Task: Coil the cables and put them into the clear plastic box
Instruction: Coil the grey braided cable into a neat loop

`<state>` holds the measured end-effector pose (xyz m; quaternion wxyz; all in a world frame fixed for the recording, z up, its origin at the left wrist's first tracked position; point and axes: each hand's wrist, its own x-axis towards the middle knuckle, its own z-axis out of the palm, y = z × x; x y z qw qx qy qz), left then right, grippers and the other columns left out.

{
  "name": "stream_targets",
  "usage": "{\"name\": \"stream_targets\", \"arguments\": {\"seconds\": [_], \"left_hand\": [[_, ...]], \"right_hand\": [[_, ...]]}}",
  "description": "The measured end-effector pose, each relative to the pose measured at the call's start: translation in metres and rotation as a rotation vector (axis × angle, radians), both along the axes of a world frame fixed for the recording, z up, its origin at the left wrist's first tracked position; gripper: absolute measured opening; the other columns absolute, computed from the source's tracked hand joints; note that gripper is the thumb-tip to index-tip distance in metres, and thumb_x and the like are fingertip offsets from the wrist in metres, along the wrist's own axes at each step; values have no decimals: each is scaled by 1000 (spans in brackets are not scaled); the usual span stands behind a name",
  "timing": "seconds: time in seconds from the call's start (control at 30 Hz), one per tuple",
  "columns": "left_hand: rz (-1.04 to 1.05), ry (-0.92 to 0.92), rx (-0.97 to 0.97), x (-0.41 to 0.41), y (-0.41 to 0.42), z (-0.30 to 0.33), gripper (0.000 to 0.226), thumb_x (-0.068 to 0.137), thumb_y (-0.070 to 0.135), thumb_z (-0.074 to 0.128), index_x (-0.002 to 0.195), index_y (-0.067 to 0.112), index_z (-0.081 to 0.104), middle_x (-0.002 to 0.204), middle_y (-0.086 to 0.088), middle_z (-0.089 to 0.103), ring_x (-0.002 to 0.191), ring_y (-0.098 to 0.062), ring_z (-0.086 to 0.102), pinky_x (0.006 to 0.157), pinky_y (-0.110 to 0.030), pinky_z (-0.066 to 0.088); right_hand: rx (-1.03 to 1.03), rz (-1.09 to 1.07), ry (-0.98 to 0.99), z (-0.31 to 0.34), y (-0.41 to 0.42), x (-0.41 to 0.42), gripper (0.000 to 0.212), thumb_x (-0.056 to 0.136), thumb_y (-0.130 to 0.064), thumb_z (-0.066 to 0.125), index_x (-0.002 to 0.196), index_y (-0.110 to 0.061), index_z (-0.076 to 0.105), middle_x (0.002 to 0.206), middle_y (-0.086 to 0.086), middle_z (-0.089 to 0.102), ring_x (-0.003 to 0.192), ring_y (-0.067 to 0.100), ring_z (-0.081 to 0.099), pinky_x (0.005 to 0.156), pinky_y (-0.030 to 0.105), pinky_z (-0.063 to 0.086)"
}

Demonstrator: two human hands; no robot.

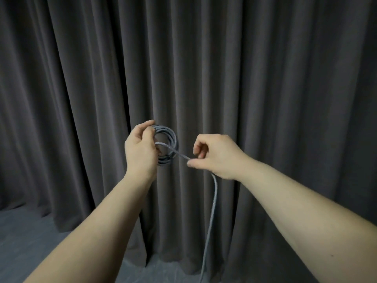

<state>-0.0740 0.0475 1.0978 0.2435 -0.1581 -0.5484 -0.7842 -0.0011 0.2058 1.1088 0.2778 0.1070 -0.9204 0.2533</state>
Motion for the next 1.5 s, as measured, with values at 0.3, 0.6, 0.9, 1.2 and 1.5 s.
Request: {"name": "stream_targets", "arguments": {"seconds": [0.3,0.6,0.9,1.2,1.5], "left_hand": [[77,-31,-21,-11,-8,5,21,93,15,48,96,23,67,66,3,56,52,-13,45,53,-28,40],[-256,-67,59,14,3,11,22,96,3,45,94,8,66,61,0,49,42,-7,32,40,-18,27],[-270,12,-2,29,10,8,22,97,6,43,101,9,64,50,3,38,44,-11,31,44,-23,31],[-245,60,-47,30,3,4,23,99,9,43,100,11,66,52,5,45,45,-13,37,48,-27,36],[-242,160,-216,44,16,-4,28,104,31,39,101,18,64,51,8,44,52,-15,41,48,-23,41]], "right_hand": [[392,36,423,-12,7,0,13,87,-26,66,82,-14,68,76,-4,63,70,19,61,61,33,50],[-188,-6,156,4,4,-13,18,91,-24,62,75,-20,70,75,-2,72,77,17,67,75,30,50],[-597,-4,316,-11,-19,-12,25,95,-23,49,71,-19,50,54,-8,47,57,18,44,54,32,35],[-119,-32,204,-10,5,11,29,92,-31,55,70,-13,55,51,-5,41,54,11,37,57,29,34],[-799,5,236,-17,-8,-8,34,86,-25,67,56,-16,55,44,-11,39,47,8,34,50,24,30]]}}
